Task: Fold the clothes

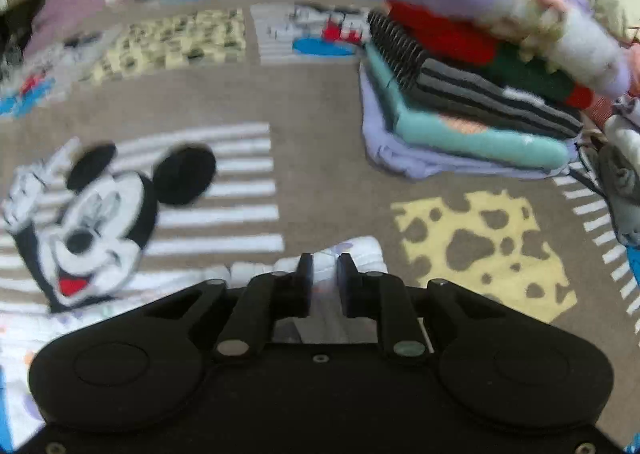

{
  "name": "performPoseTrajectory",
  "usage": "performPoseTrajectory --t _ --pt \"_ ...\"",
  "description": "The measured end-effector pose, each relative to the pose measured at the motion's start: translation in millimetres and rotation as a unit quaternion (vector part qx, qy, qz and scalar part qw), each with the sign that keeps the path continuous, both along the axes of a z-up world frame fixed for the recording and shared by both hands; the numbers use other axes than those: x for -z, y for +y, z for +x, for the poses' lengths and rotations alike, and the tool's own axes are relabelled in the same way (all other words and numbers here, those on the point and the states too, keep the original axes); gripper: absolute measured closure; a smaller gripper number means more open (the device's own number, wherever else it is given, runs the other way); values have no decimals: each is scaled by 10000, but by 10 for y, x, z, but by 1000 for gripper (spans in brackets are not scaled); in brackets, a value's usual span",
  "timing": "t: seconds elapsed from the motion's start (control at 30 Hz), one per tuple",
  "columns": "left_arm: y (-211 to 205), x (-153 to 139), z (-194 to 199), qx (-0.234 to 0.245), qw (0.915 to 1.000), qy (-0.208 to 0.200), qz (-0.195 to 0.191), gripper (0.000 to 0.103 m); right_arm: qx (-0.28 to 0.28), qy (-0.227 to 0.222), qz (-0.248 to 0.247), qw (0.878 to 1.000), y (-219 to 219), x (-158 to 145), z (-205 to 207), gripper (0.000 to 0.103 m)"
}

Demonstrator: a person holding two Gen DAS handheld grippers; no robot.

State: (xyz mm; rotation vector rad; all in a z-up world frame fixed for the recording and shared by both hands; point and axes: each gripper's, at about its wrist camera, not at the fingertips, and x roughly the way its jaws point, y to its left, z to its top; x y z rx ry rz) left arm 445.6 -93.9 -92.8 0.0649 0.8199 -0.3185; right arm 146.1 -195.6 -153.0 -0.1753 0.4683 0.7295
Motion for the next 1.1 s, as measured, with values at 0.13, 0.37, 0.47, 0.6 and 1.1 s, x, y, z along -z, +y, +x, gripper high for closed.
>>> performPoseTrajectory --t 0.13,0.37,0.47,0.6,1.1 --pt "144 -244 -300 22 9994 -281 -183 86 52 -173 -25 9998 2 -24 -50 27" --pt "372 -527 -1165 267 9967 -762 -121 86 61 -254 157 9995 -59 -112 -83 28" --pt "607 -555 -1665 134 9954 -946 -99 70 73 -162 315 9993 -108 -123 -68 28" --pt "1173 -538 -2271 -527 9937 -904 -396 57 65 -161 453 9988 -197 -165 -81 28" --pt "2678 -221 -3252 -2768 9331 -418 -2256 52 -78 -109 149 9998 -155 -145 -323 28"
